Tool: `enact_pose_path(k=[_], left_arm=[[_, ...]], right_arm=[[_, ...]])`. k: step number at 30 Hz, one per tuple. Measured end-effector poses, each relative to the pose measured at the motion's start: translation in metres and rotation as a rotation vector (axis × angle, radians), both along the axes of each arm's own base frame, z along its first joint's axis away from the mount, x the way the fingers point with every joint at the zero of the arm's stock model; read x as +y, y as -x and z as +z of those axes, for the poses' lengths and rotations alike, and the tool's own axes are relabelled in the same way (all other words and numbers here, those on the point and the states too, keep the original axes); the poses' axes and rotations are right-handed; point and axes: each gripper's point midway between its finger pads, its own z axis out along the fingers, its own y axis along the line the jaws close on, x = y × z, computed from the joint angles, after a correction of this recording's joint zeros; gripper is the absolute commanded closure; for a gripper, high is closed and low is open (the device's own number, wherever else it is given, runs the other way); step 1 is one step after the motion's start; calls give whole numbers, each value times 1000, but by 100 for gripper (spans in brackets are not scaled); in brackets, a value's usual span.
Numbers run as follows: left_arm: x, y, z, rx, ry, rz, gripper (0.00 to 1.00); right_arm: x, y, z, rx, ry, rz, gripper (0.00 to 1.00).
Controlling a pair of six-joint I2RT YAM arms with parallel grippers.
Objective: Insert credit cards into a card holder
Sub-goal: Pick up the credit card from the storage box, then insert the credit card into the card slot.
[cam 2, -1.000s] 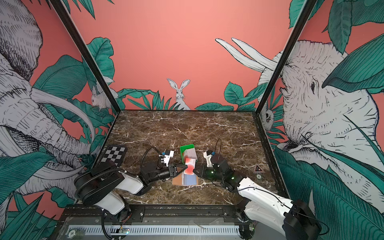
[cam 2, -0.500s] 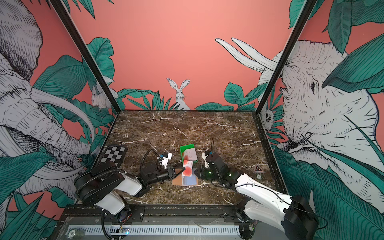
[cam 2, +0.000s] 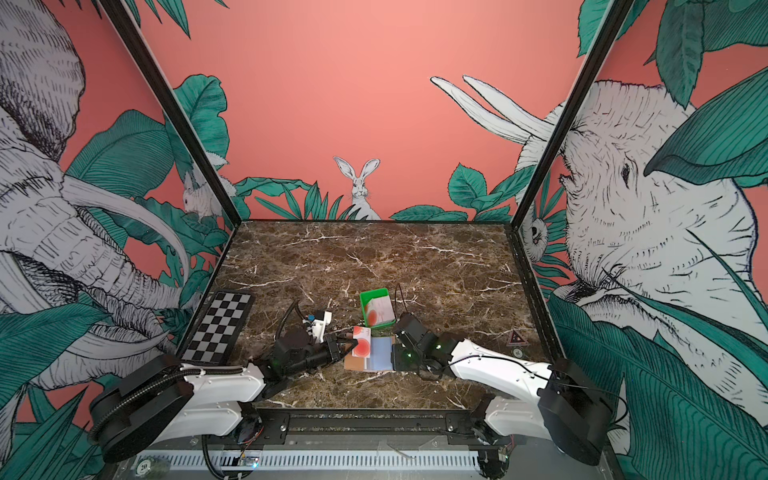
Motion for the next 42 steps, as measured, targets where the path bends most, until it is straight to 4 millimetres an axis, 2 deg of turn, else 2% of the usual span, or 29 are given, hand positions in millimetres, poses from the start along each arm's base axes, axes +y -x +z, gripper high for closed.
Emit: enact_pose_path(k=[7, 16, 32, 42], left_arm=[[2, 6, -11, 28, -52, 7, 100], [-6, 6, -9, 23, -65, 21, 100], [-5, 8, -40, 72, -151, 43, 100], [-10, 4, -44, 75, -132, 57, 100]], right_arm=[[4, -1, -11, 5, 50, 22, 79], [3, -2, -23, 5, 89, 21, 85], [4, -3, -32, 5, 111, 22, 90], [4, -3, -32, 3, 114, 24, 91]])
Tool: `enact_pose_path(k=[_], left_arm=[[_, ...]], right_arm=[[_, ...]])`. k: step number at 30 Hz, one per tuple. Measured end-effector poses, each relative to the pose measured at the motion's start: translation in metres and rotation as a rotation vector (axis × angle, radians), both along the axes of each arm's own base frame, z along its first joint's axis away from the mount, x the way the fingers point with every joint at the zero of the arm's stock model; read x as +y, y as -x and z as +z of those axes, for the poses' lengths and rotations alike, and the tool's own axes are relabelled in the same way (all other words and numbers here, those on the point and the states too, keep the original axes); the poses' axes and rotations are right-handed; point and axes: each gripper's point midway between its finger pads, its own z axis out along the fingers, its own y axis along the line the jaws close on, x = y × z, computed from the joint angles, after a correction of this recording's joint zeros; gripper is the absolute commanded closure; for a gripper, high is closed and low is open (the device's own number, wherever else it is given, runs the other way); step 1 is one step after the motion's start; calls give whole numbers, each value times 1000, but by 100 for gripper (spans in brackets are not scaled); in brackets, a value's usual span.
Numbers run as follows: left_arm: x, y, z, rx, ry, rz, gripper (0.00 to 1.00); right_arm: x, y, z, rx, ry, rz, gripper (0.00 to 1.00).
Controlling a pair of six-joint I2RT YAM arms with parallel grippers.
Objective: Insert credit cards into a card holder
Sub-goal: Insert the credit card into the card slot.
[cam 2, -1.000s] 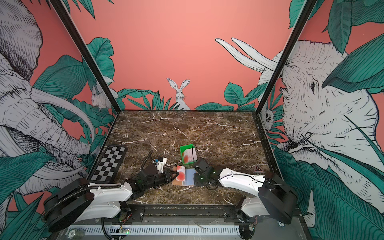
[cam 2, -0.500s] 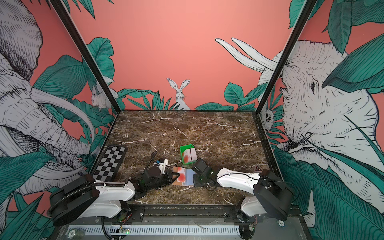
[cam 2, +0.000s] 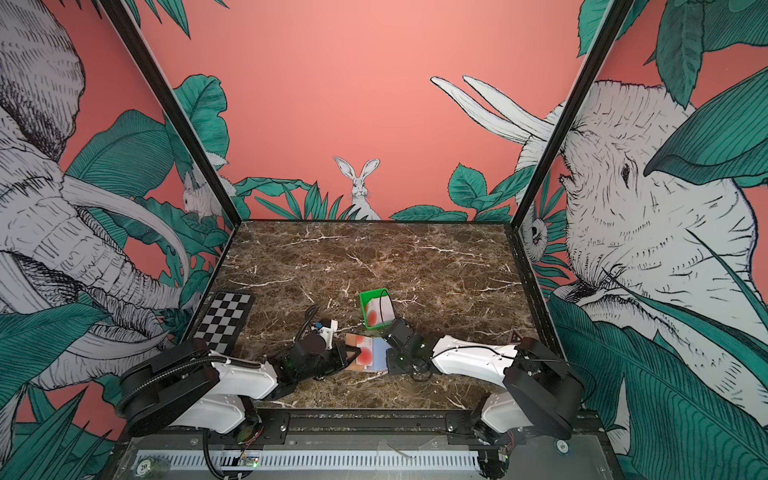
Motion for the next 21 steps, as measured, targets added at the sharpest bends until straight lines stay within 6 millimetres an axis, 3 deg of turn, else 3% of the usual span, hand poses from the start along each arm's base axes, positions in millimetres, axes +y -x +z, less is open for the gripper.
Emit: enact_pose_path(k=[21], left_arm=[[-1, 3, -2, -2, 19, 9, 100]], right_arm=[[0, -1, -1, -2, 2, -2, 91]])
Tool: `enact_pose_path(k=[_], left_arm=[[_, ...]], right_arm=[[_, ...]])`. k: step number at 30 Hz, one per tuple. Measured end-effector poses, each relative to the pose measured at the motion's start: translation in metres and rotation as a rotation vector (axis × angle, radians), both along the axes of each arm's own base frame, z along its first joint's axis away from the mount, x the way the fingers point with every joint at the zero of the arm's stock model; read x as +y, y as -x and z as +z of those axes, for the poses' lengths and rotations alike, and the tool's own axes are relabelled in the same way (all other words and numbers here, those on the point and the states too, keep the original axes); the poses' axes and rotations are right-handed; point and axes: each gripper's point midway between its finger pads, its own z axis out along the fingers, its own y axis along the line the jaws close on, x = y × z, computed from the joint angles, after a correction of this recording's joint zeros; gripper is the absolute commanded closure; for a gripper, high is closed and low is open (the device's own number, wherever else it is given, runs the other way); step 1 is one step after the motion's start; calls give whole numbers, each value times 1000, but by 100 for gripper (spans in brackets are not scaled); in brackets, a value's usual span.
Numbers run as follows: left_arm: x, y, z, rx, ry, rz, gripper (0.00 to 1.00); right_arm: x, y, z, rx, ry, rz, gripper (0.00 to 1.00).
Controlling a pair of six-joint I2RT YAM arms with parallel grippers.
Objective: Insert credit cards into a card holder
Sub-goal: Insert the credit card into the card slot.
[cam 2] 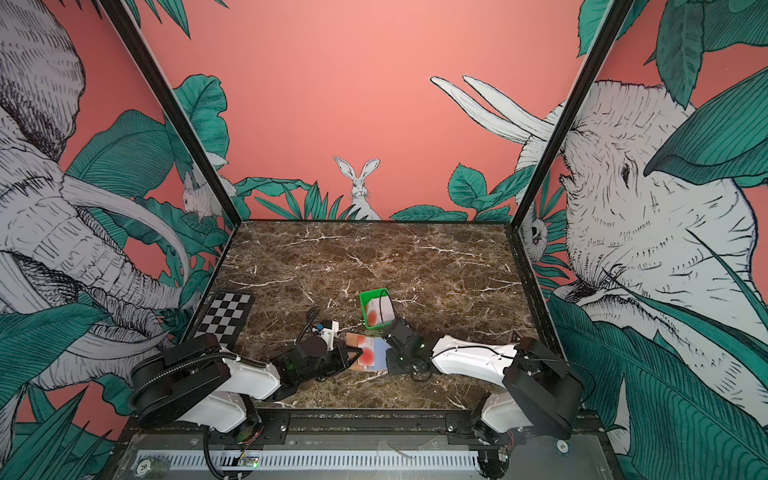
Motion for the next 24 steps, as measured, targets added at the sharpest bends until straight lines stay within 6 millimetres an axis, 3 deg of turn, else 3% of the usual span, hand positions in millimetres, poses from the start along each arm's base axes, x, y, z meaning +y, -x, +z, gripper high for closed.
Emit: enact_pose_path(k=[9, 24], left_arm=[[4, 5, -1, 17, -21, -5, 100], [-4, 4, -7, 34, 8, -14, 100]], right_arm=[[0, 0, -1, 3, 2, -3, 92], [0, 0, -2, 4, 3, -3, 92]])
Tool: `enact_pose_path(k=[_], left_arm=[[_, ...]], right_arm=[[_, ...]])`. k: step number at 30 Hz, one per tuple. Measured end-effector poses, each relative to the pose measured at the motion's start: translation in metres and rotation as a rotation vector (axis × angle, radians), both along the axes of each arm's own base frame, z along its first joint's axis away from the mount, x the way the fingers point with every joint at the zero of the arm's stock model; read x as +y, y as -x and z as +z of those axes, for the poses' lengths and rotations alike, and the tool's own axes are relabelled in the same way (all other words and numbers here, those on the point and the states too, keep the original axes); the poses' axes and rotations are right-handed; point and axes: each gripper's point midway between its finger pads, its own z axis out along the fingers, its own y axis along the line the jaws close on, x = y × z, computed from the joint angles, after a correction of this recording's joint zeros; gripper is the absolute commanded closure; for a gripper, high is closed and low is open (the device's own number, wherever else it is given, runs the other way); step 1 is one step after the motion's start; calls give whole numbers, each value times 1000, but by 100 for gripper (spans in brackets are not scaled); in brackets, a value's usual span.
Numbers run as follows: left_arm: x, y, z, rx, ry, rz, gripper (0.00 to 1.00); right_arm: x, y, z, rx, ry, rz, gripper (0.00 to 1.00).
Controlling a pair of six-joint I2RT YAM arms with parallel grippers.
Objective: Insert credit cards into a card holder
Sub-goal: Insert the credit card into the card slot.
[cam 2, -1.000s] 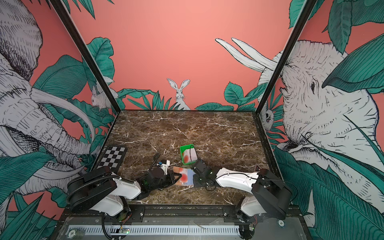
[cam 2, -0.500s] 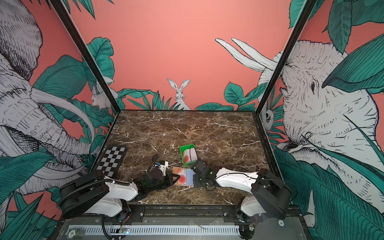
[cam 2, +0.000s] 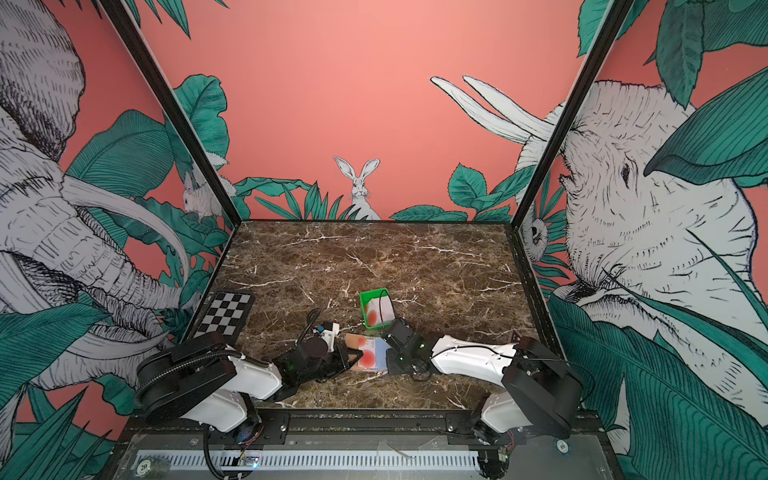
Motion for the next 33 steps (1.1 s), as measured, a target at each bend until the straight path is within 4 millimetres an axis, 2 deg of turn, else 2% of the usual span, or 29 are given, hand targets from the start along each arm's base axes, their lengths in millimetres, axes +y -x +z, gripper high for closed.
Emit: enact_pose_path(k=[22, 26, 29, 33], left_arm=[[-11, -1, -7, 16, 22, -20, 100], [-15, -3, -7, 24, 15, -23, 94], [-17, -3, -9, 38, -7, -27, 85], [-17, -3, -11, 50, -37, -35, 81]], right_arm=[[0, 0, 0, 1, 0, -3, 92], [-1, 0, -1, 0, 4, -5, 93], [-1, -1, -1, -3, 13, -10, 93], [-2, -3, -1, -5, 23, -14, 93]])
